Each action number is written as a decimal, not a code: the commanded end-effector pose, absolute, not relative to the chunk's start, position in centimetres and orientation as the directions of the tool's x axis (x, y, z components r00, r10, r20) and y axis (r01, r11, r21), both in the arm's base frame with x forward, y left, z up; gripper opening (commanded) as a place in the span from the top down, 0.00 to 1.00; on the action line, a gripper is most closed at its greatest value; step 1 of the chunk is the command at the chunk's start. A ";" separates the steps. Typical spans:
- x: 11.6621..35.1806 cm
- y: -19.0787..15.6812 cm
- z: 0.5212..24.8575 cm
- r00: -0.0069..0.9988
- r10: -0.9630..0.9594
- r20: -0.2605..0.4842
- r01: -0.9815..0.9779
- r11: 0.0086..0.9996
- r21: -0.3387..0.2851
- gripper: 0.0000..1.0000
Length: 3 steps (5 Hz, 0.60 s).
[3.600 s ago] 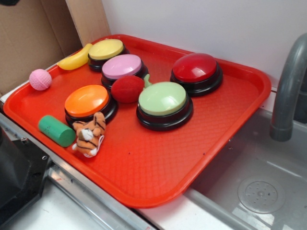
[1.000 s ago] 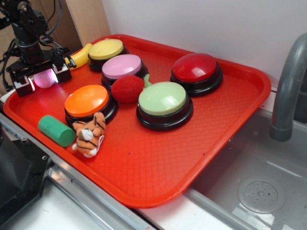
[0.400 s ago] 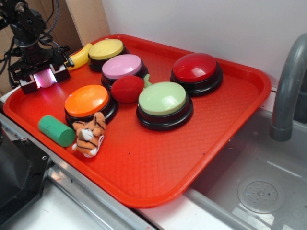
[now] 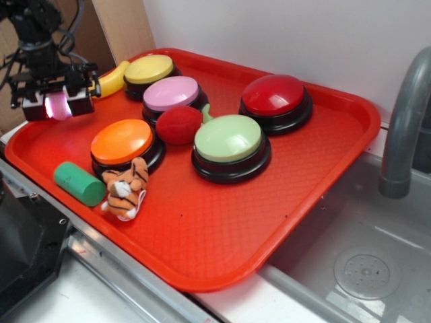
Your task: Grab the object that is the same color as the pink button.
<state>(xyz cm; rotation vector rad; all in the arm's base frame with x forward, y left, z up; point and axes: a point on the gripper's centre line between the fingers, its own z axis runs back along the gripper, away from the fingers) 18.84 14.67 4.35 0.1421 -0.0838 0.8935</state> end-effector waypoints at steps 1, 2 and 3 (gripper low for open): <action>18.7 8.4 12.4 0.916 0.390 0.097 -0.384 0.920 -0.076 1.00; 17.5 5.3 13.6 0.967 0.245 0.064 -0.230 0.956 -0.182 1.00; 16.6 1.5 14.3 0.987 0.151 0.062 -0.138 0.975 -0.174 1.00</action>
